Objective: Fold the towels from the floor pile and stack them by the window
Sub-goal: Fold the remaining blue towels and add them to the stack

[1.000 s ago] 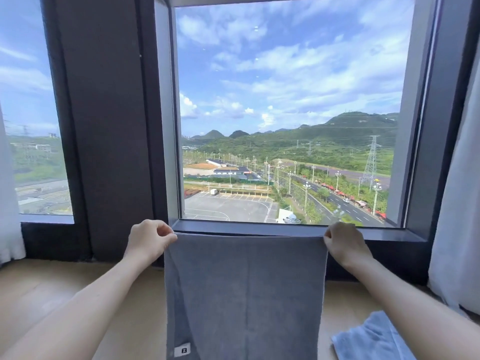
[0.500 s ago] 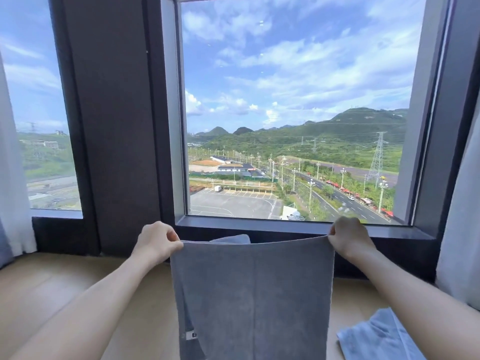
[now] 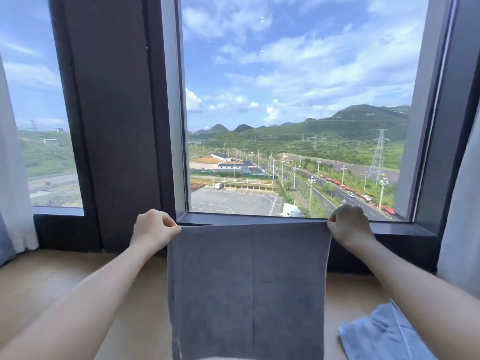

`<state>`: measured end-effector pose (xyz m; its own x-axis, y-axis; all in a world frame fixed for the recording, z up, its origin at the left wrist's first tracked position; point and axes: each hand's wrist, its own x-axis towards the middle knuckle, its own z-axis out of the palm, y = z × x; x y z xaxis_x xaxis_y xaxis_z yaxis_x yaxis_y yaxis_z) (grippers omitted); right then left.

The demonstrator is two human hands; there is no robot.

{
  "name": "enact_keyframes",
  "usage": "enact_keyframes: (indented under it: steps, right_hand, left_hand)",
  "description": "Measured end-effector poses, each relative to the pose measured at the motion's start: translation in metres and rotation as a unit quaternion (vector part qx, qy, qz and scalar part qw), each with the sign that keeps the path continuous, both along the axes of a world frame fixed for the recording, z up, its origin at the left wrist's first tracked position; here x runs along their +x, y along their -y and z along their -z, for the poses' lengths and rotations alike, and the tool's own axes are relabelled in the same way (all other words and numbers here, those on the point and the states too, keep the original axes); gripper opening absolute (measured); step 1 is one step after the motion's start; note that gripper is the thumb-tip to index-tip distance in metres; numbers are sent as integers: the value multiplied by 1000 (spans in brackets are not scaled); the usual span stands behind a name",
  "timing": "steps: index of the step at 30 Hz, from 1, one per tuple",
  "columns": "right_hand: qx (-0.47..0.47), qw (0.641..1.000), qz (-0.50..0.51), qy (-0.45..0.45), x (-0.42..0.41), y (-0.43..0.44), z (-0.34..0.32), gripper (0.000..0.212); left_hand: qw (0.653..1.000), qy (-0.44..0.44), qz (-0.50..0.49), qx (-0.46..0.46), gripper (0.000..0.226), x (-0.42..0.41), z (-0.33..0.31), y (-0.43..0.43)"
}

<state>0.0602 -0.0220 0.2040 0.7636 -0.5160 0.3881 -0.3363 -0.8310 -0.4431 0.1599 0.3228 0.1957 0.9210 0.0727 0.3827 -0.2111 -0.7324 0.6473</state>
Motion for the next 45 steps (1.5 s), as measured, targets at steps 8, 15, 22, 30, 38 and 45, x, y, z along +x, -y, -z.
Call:
enact_keyframes:
  steps: [8, 15, 22, 30, 38, 45]
  right_hand:
    - [-8, 1000, -9, -8, 2, -4, -1, 27]
    - [-6, 1000, -16, -3, -2, -8, -2, 18]
    - [-17, 998, -45, -49, -9, -10, -5, 19]
    - [-43, 994, -25, -93, -10, -9, -1, 14]
    - [-102, 990, 10, -100, -12, -14, 4, 38]
    - [-108, 988, 5, -108, -13, -13, 9, 35]
  left_hand:
    - [999, -5, -11, -34, 13, 3, 2, -5]
    - [994, -16, -22, -108, 14, 2, 1, -1]
    - [995, -18, -16, -99, 16, 1, 6, -1]
    - [996, -23, -13, -82, 13, 2, 11, -3]
    - [999, -26, 18, -28, 13, -1, 12, -1]
    - [993, -78, 86, -15, 6, -3, 13, -7]
